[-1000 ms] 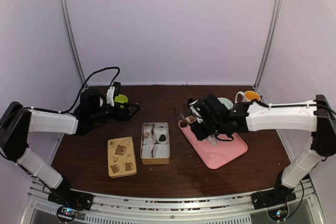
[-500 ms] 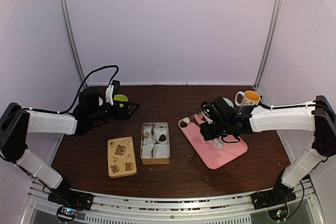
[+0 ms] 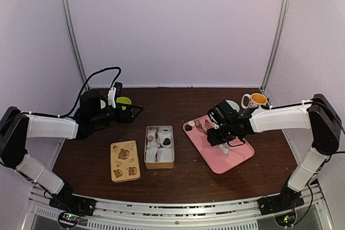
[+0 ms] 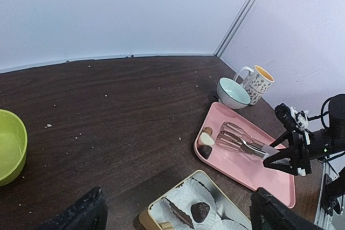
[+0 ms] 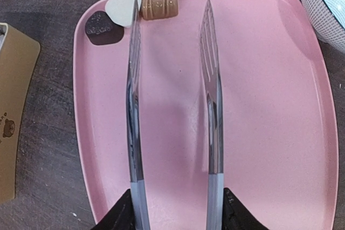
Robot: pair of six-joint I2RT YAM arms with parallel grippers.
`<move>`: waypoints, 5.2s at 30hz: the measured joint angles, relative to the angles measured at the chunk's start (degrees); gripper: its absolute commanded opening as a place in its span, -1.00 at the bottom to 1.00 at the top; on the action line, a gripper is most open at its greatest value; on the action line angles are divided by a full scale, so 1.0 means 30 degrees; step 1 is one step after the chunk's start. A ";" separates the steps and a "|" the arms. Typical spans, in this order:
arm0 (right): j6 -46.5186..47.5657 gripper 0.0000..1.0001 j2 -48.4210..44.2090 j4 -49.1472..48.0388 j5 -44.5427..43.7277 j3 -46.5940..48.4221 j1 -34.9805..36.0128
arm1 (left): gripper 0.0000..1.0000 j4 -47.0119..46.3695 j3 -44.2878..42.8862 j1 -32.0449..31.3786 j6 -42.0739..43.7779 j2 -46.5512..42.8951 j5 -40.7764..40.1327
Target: Pack the chocolate
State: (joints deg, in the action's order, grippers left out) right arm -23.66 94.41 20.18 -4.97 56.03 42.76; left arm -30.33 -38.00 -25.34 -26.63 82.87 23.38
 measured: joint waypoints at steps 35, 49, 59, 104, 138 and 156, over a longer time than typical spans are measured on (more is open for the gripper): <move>0.1341 -0.20 0.3789 0.1938 -0.1144 0.3847 0.0000 | 0.89 0.0131 0.0036 0.0000 0.0357 -0.0306 0.0007; 0.1413 -0.29 0.0962 0.1479 -0.2018 0.2463 0.0000 | 0.89 0.0131 0.0036 0.0000 0.0364 -0.0299 0.0022; 0.2339 -0.32 -0.2178 0.1304 -0.1596 0.0962 0.0539 | 0.89 0.0131 0.0036 0.0000 0.0386 -0.0299 0.0029; 0.6339 -0.32 0.0554 0.0204 0.4648 0.2463 0.7708 | 0.90 0.0146 0.0036 0.0000 0.0415 -0.0284 0.0153; 0.4240 -0.02 -0.3803 -0.1625 -0.3942 -0.0102 0.6251 | 0.90 0.0160 0.0036 0.0000 0.0423 -0.0270 0.0153; 0.1282 -0.04 -0.0546 0.0124 -0.4291 0.1151 0.3330 | 0.90 0.0146 0.0029 0.0000 0.0408 -0.0226 0.0233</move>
State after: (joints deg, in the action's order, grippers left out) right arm -19.81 92.77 20.56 -17.85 59.48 52.75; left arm -29.89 -37.91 -25.34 -25.41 82.19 24.08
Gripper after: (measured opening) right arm 0.484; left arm 0.952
